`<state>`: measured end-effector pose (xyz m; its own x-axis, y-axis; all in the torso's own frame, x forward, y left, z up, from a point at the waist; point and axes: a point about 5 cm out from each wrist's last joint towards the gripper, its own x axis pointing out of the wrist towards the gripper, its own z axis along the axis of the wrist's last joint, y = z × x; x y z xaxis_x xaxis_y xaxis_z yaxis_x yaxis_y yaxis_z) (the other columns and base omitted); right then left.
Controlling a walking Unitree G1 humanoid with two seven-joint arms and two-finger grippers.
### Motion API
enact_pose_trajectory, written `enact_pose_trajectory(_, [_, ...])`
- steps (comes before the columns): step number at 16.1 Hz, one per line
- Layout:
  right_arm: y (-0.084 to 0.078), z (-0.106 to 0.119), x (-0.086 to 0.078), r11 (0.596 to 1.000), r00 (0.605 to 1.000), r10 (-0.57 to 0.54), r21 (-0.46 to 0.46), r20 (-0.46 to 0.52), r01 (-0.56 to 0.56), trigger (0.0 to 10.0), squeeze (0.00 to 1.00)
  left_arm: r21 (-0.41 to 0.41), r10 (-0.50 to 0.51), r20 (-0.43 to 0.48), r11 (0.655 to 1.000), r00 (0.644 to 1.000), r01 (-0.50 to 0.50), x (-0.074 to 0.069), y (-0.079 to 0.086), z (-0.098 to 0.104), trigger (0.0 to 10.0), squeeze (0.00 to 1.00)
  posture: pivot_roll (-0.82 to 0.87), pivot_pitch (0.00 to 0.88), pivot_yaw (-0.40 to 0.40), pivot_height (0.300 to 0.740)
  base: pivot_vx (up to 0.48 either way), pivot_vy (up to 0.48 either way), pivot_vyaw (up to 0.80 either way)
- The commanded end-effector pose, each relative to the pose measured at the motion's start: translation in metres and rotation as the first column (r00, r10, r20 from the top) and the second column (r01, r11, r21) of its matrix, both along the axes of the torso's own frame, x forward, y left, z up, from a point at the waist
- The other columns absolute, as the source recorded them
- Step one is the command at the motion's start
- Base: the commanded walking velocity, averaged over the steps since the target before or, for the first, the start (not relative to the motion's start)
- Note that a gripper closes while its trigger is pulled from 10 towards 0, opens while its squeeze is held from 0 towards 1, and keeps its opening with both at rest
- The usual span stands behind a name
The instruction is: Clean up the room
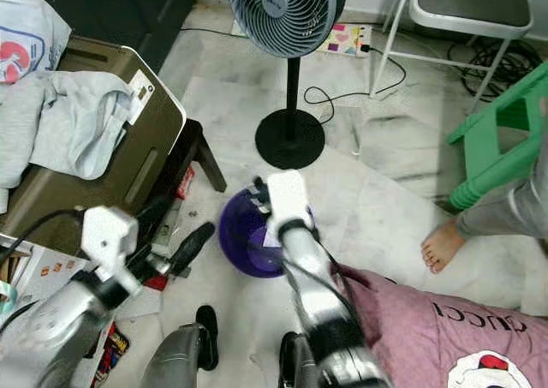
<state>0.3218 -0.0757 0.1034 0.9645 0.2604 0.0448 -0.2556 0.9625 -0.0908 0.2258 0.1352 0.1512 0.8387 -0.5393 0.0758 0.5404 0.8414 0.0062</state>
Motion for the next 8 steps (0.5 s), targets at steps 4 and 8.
enact_pose_trajectory(4, [-0.029, 0.009, -0.012, 0.999, 0.999, -0.037, -0.021, 0.033, 0.038, 10.0, 1.0, 0.003, 0.047, 0.068, 0.999, 0.997, -0.047, 0.019, -0.007, -0.002, 10.0, 0.0, -0.03, 0.118, 0.016, 0.74, 0.0, 0.0, 0.0])
enact_pose_trajectory(8, [-0.051, 0.018, -0.015, 0.997, 0.997, -0.059, -0.051, 0.058, 0.062, 10.0, 1.0, -0.008, 0.171, 0.14, 0.985, 0.975, -0.172, 0.043, 0.002, -0.002, 10.0, 0.0, -0.06, 0.029, 0.013, 0.74, 0.0, 0.0, 0.0])
